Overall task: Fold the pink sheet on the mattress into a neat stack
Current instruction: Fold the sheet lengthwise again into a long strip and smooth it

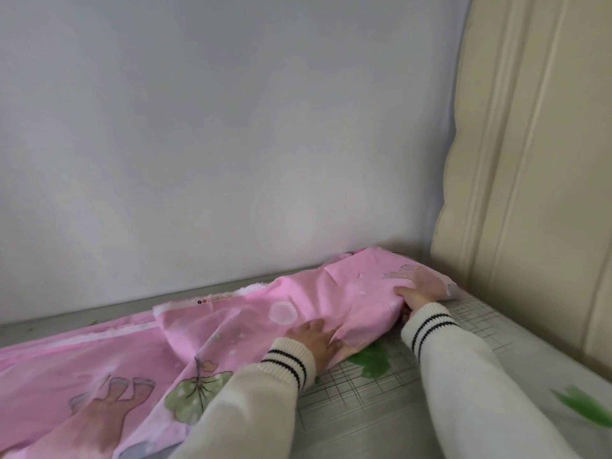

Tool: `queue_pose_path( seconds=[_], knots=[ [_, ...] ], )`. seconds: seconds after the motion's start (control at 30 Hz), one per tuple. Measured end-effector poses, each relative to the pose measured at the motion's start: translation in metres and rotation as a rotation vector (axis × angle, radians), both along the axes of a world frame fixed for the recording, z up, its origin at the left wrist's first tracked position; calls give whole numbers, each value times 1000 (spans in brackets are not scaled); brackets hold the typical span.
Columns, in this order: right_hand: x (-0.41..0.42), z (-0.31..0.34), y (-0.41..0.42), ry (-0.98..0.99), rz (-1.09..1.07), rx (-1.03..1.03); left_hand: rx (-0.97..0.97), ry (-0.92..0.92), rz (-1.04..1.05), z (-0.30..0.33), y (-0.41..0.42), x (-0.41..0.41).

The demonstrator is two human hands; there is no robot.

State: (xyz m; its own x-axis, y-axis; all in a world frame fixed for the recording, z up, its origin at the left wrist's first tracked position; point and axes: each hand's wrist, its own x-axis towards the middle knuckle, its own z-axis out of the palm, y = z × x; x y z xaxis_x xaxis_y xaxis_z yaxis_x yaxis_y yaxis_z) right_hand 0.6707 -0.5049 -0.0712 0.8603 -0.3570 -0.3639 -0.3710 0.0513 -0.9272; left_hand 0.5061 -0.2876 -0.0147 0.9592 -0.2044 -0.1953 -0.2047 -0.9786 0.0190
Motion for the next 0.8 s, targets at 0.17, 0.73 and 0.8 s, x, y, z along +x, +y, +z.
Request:
queue_pose_path(
  seconds=[0.17,0.73,0.8],
  knots=[
    [-72,65,22,-110,-105,100,-63,27,9,8,-4,-13],
    [-140,99,-41,-138,-224,-63,-175,62,-89,27,-59,-70],
    [-148,95,-48,-142,-202,-82,-147,44,-93,19,-65,-74]
  ],
)
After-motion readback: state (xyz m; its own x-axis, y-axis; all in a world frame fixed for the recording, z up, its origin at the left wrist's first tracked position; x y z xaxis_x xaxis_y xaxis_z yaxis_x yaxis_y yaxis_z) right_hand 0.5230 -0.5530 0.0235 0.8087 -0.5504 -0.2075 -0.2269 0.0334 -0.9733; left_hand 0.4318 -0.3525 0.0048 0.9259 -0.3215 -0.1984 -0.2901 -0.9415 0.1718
